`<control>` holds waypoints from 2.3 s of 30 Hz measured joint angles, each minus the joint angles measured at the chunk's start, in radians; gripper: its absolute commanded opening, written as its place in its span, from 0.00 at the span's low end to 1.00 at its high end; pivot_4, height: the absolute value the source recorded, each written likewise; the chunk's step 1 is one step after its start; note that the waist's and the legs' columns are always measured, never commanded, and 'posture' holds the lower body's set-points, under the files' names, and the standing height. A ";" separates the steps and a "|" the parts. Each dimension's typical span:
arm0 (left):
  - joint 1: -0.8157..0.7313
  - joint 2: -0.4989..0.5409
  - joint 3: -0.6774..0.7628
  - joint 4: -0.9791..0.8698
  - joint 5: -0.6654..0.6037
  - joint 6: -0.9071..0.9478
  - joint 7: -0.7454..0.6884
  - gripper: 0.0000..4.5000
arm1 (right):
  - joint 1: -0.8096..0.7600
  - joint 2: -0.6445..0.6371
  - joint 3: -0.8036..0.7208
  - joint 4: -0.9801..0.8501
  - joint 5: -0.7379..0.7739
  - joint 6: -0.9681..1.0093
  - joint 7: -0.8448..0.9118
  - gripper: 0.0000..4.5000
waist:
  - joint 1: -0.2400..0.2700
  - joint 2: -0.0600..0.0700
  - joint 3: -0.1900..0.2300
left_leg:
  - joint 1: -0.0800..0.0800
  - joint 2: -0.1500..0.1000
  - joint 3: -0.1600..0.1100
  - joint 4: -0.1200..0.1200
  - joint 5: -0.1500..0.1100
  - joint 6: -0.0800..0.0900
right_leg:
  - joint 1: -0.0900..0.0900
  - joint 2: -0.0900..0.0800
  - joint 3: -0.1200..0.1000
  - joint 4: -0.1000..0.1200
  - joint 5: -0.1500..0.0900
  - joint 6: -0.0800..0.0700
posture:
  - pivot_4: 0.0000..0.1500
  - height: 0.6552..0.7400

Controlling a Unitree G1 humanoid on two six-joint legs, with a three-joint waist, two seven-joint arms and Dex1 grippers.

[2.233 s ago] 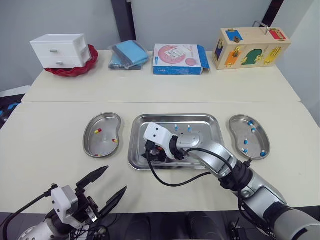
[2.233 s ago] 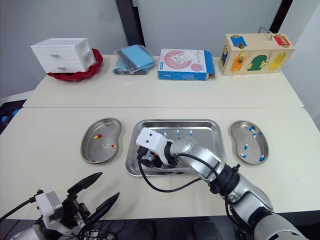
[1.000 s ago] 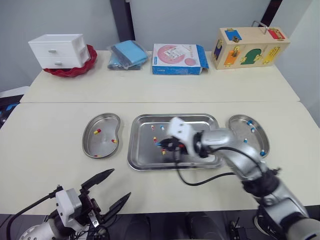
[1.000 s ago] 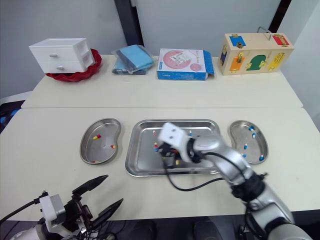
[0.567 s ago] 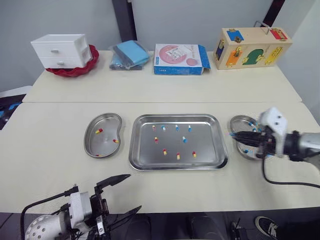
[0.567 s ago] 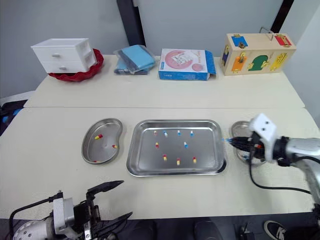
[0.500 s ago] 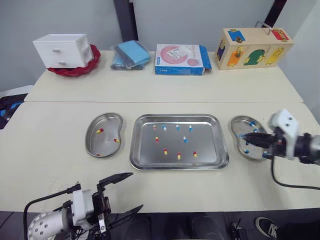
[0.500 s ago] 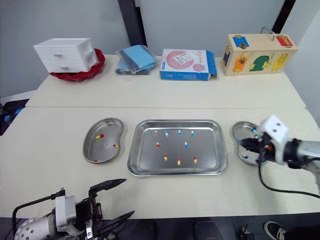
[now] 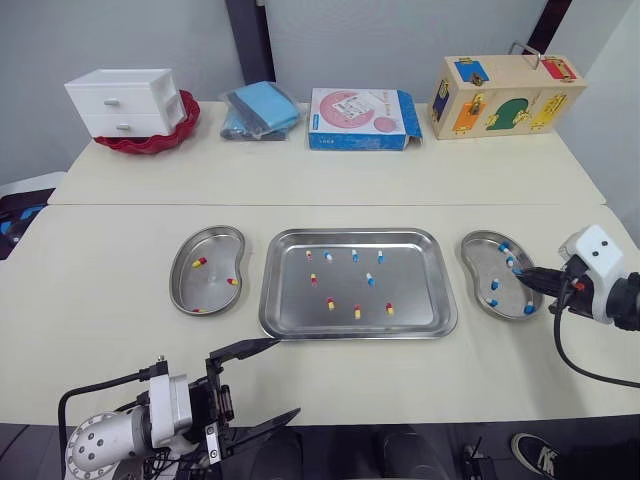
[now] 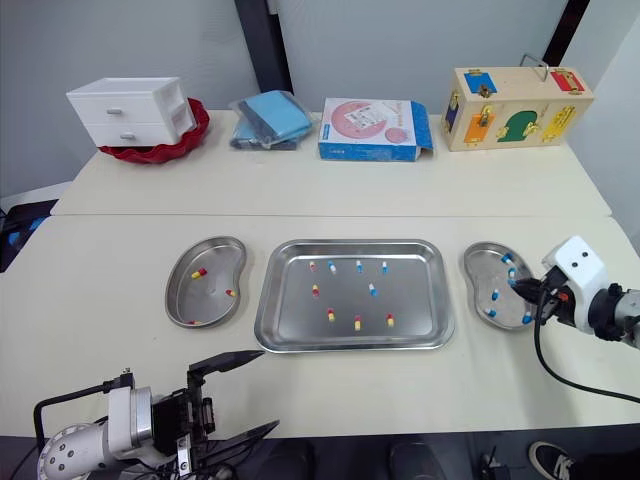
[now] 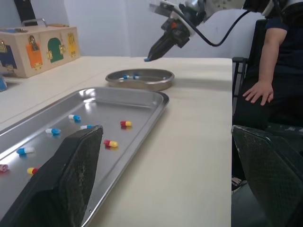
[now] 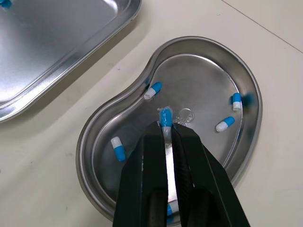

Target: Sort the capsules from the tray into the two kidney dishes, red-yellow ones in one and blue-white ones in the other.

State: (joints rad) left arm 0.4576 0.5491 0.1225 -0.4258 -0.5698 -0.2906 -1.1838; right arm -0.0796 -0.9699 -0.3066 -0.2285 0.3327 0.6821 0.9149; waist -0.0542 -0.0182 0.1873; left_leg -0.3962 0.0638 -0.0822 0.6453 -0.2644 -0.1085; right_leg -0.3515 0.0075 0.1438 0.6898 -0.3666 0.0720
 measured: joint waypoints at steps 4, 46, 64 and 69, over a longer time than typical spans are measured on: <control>-0.009 -0.004 -0.009 -0.005 0.001 0.006 0.026 1.00 | 0.001 -0.003 0.013 0.001 0.000 0.000 0.000 0.00 | 0.000 0.000 0.000 | 0.000 0.000 0.000 0.000 0.000 0.000 | 0.000 0.000 0.000 0.000 0.000 0.000 | 1.00 1.00; 0.061 0.098 0.156 -0.001 0.002 0.204 0.200 1.00 | 0.227 -0.059 -0.188 0.023 0.120 -0.182 0.307 0.99 | 0.013 0.000 0.000 | 0.003 0.000 -0.001 0.000 0.000 0.000 | 0.004 0.000 -0.002 0.000 0.000 0.000 | 1.00 1.00; 0.012 0.473 0.502 0.518 0.129 0.467 0.073 1.00 | 0.437 -0.065 -0.230 0.213 0.011 -0.528 0.497 0.99 | -0.003 -0.001 0.001 | 0.012 0.001 0.003 -0.002 0.000 0.000 | 0.011 0.000 0.001 -0.004 0.000 0.000 | 1.00 1.00; -0.020 0.477 0.501 0.554 0.153 0.464 0.035 1.00 | 0.441 -0.054 -0.227 0.213 0.014 -0.537 0.499 0.99 | -0.003 -0.001 0.001 | 0.012 0.001 0.002 -0.003 0.000 0.000 | 0.011 0.000 0.001 -0.005 0.000 0.000 | 1.00 1.00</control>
State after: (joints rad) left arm 0.4372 1.0257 0.6238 0.1284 -0.4165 0.1732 -1.1488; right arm 0.3612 -1.0238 -0.5337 -0.0152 0.3463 0.1455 1.4137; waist -0.0567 -0.0194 0.1884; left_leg -0.3841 0.0646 -0.0798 0.6427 -0.2647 -0.1086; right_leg -0.3406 0.0078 0.1450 0.6852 -0.3669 0.0722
